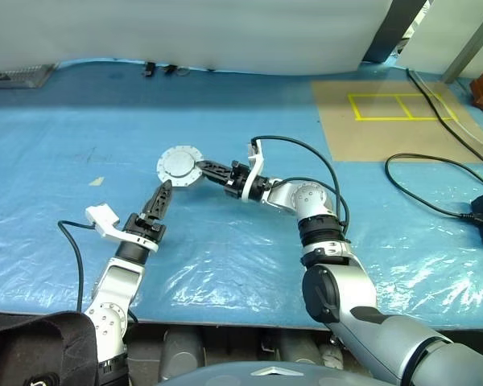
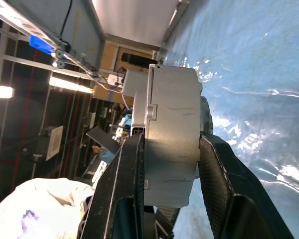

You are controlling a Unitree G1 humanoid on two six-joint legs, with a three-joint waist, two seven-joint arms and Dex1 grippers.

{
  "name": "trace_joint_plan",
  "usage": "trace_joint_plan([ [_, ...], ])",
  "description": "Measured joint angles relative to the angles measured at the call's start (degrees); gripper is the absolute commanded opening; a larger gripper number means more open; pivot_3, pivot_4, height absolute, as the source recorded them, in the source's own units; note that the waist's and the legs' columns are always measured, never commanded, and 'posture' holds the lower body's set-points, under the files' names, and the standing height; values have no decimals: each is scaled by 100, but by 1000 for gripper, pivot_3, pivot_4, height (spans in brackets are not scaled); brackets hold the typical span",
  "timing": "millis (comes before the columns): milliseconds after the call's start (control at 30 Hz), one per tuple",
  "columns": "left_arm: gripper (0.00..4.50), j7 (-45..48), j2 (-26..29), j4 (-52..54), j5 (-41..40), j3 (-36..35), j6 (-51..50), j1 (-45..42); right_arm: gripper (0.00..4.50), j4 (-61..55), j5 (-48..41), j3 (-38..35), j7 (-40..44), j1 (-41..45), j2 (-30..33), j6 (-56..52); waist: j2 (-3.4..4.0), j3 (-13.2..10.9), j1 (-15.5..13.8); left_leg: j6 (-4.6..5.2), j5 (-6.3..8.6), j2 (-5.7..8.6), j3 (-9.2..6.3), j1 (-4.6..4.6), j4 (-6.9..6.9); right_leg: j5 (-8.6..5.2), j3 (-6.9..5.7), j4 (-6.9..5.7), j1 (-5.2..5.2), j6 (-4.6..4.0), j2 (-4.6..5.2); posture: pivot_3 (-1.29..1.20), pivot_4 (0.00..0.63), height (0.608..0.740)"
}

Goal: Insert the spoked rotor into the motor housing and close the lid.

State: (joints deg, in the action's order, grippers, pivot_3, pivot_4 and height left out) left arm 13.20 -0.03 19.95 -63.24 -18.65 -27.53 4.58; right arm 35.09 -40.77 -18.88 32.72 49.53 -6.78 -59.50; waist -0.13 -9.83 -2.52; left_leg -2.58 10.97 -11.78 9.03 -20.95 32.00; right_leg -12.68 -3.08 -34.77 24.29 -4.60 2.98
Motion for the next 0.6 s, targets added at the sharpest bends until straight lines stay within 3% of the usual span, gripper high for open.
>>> trace_joint_plan([
  [400,4478,-380,-298,-189,-793,-90,79,-546,1148,-234,-227,507,309,-7,0,-353,-2,0,-7,0,0,-1,-4,-5,20,5,-1,-10,-1,1,0,0,150,740],
  [500,3874,-454,-282,-204,-866,-108,83,-631,1148,-237,-239,560,367,-8,0,-349,-2,0,-5,0,0,-1,-5,-5,20,5,-1,-10,-1,1,0,0,150,740],
  [600,2919,-456,-282,-255,-986,-124,95,-628,1148,-238,-262,566,404,-12,0,-350,-3,0,-8,0,0,-1,-6,-6,20,5,-1,-10,-1,2,0,0,150,740],
])
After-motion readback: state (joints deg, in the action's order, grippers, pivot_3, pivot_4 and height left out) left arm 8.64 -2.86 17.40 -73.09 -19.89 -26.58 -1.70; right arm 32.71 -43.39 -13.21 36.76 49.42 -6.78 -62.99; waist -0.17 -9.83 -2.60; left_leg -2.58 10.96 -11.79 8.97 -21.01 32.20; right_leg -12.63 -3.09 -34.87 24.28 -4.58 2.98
